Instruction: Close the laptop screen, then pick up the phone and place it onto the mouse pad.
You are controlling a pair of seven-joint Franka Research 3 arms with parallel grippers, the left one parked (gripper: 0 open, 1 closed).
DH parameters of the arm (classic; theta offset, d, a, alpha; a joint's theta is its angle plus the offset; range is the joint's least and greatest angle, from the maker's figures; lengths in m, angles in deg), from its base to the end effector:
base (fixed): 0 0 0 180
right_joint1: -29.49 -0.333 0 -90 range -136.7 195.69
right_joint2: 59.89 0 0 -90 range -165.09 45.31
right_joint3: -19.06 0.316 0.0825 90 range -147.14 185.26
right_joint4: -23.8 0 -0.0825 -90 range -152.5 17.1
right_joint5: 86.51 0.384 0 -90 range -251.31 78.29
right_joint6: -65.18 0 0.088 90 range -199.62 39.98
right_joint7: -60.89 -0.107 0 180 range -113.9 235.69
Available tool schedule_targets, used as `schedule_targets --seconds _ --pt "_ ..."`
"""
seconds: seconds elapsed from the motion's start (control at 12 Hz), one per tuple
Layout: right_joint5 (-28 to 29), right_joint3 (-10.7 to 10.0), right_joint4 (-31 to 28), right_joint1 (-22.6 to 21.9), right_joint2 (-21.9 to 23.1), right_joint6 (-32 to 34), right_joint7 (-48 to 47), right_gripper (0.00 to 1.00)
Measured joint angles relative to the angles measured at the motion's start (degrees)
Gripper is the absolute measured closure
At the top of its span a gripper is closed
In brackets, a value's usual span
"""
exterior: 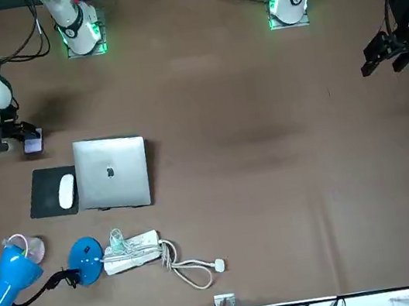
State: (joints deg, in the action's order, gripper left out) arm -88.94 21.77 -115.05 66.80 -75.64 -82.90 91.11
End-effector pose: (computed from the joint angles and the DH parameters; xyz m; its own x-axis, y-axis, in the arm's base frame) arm 0.3959 -0.2709 0.1871 0.9942 -0.0374 -0.1004 -0.0428 -0.9977 -0.0523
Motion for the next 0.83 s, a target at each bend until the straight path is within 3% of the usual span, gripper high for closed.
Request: schedule_targets --seconds 0.67,0.83 --pt "0.0 0.6 0.01 -0.03 -0.35 -0.48 0.19 0.03" --pt "-0.01 0.68 0.09 -0.02 -0.34 -0.51 0.19 0.18"
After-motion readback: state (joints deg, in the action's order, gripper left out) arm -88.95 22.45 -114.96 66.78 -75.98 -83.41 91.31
